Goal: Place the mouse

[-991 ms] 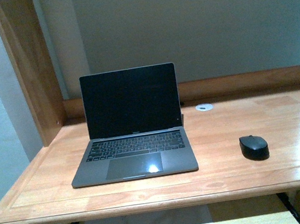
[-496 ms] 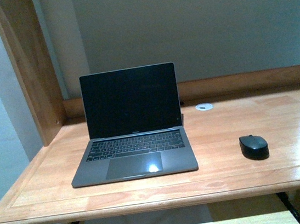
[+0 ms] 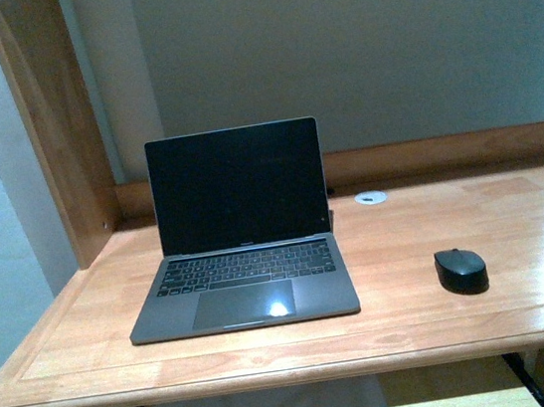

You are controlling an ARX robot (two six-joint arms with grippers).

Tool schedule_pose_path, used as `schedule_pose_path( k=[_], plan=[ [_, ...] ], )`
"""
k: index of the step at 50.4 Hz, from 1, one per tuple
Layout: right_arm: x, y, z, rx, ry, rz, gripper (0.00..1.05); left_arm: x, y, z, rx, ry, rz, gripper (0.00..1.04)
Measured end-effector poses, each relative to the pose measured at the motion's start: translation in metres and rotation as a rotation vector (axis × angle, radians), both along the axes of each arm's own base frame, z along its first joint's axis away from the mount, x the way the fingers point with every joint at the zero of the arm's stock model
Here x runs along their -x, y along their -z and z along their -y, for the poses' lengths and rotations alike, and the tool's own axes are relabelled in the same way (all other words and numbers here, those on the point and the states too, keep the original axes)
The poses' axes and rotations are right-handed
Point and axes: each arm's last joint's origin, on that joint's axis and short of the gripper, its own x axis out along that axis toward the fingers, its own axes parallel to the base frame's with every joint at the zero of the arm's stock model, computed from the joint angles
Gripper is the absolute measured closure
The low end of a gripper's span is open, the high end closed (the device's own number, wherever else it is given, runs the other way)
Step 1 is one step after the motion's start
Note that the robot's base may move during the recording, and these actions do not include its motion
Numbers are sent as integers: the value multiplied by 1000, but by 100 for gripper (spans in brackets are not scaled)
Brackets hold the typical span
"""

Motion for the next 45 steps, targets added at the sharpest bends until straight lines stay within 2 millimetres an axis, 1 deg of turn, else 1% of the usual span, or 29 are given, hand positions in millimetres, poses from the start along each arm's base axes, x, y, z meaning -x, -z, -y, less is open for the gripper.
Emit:
schedule_pose_path(
  k=[25,29,33,35,37,44,45],
  plan=[
    [7,1,0,0,0,-9,103,0,0,0,0,0,0,7],
    [15,8,0,0,0,-57,103,0,0,0,0,0,0,7],
    [18,2,0,1,-1,5,103,0,0,0,0,0,0,7],
    [18,1,0,0,2,3,103,0,0,0,0,1,1,7],
    [18,5,0,1,0,-26,103,0,0,0,0,-2,-1,7],
    [18,4,0,3,1,-11,103,0,0,0,0,1,0,7],
    [18,4,0,4,0,-16,101,0,0,0,0,1,0,7]
  ],
)
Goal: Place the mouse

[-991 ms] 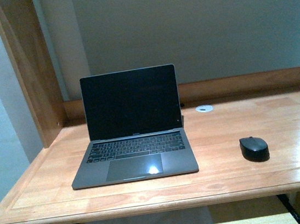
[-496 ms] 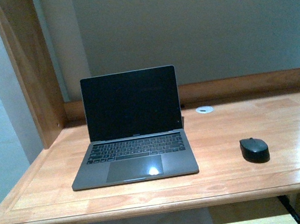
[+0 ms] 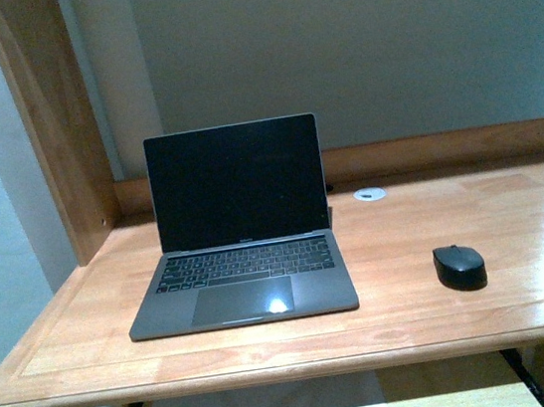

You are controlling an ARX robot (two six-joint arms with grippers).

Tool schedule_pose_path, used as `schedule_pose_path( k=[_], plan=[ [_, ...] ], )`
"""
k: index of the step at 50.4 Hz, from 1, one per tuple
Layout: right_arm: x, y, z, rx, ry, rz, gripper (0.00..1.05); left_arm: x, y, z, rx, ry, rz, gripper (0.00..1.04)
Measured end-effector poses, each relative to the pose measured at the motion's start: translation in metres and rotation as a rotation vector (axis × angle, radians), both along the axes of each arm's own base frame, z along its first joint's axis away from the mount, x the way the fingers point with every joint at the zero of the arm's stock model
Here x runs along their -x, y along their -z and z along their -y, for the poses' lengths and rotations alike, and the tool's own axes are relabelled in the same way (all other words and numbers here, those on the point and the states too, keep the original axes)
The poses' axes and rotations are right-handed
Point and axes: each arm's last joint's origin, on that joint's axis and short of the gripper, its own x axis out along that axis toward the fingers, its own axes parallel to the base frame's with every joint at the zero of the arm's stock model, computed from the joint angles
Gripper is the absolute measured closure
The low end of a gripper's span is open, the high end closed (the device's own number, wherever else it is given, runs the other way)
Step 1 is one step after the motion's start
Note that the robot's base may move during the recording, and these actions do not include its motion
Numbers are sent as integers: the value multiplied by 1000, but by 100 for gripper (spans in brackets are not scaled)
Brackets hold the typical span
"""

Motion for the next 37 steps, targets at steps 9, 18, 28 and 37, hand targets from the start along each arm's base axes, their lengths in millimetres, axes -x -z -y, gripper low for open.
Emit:
schedule_pose_path(
  k=[9,18,28,37],
  plan=[
    [0,0,0,0,0,1,48,0,0,0,0,0,0,7],
    [0,0,0,-1,0,1,6,0,0,0,0,0,0,7],
    [0,0,0,0,0,1,7,0,0,0,0,0,0,7],
    [0,0,0,0,0,1,7,0,0,0,0,0,0,7]
  ],
)
